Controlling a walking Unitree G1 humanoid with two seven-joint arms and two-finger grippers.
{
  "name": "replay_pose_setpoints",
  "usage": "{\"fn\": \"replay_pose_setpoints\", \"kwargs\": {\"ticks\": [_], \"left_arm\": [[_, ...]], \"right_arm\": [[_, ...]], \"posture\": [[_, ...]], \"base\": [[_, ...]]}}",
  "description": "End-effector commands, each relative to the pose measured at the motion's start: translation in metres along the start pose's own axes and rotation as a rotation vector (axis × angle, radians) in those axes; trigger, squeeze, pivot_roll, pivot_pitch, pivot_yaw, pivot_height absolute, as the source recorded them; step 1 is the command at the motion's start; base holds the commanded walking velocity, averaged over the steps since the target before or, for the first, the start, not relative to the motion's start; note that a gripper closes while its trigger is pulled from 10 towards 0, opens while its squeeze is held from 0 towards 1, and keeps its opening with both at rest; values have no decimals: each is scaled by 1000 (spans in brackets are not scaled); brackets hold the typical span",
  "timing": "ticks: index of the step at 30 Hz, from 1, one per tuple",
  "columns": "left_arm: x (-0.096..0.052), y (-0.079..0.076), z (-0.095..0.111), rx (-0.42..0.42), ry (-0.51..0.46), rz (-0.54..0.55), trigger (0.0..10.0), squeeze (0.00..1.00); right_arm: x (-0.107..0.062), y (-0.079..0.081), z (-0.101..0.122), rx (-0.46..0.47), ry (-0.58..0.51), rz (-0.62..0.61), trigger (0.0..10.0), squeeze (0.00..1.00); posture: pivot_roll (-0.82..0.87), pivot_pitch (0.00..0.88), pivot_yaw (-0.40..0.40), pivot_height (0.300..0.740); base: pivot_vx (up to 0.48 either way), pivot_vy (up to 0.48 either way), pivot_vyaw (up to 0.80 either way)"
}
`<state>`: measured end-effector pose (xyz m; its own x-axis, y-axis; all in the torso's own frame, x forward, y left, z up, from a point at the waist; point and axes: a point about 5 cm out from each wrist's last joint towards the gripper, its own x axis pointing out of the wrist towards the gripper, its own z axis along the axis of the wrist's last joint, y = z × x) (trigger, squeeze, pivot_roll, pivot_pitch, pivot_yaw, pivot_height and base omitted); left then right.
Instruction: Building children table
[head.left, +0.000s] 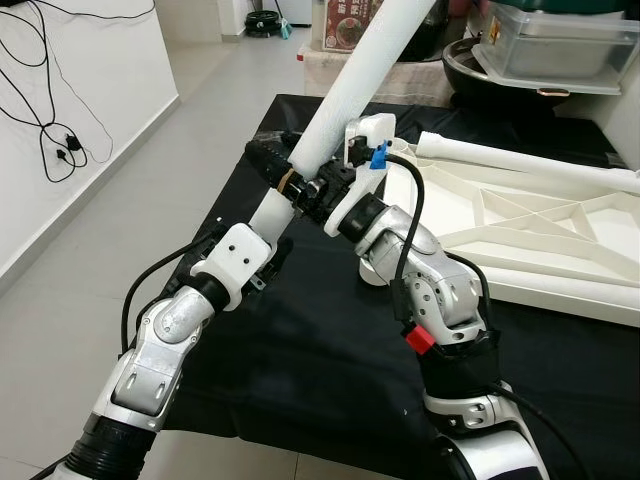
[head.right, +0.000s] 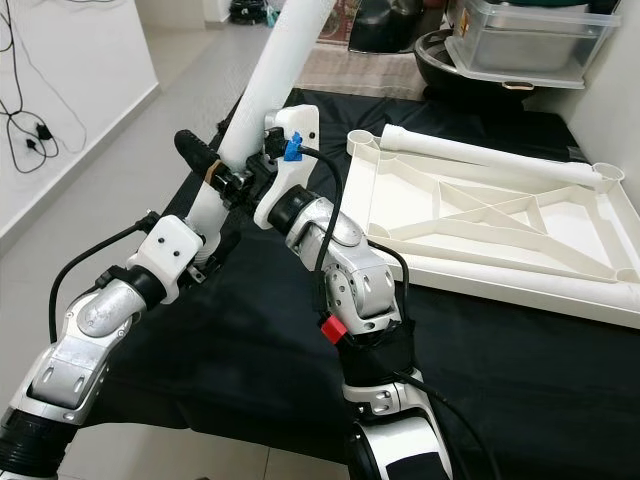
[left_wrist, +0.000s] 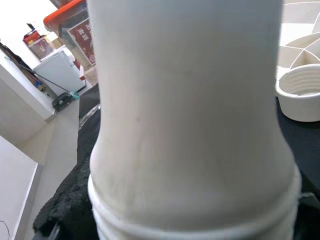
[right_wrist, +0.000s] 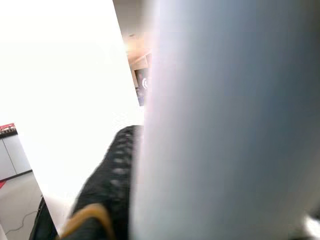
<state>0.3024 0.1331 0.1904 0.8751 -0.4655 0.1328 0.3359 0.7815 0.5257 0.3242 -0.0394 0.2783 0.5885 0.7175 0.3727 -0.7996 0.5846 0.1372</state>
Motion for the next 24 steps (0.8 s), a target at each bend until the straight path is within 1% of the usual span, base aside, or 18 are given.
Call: {"fn": "replay_pose_setpoints", "kwargs": {"ticks": [1,11,12,13,14,15,21,23,24], "left_arm": [[-2,-4,4,20,-22,-24,10000,0],[-3,1,3,25,-19,-16,10000,0],[-3,0,-2,-9,12,-24,10000,0],[-4,-1,-3,-27,25,-21,10000,114],[-4,-1,-5,-38,33,-18,10000,114],[-4,-1,-5,-58,33,-8,10000,1000],[-5,-2,-4,-73,26,6,10000,1000],[-5,-2,-4,-79,25,14,10000,1000],[-6,1,-5,-66,34,35,10000,1000]], "right_arm": [[2,4,0,6,0,22,0,0],[1,6,-2,7,7,37,0,0],[0,6,-3,4,6,32,0,0],[0,5,-3,1,4,29,0,0],[-1,5,-3,-1,3,27,0,0],[-1,5,-2,0,0,22,0,0],[0,2,-1,-7,-7,8,0,0],[0,0,1,-15,-12,-1,0,0],[0,-4,3,-29,-18,-16,0,0]], "posture": [[79,52,-23,740],[79,41,-19,740],[78,36,-18,740],[79,33,-18,740],[79,33,-18,740],[78,30,-18,740],[78,26,-20,740],[78,26,-19,740],[78,27,-19,740]], "base": [[0,0,0],[0,0,0],[0,0,0],[0,0,0],[0,0,0],[0,0,0],[0,0,0],[0,0,0],[0,0,0]]}}
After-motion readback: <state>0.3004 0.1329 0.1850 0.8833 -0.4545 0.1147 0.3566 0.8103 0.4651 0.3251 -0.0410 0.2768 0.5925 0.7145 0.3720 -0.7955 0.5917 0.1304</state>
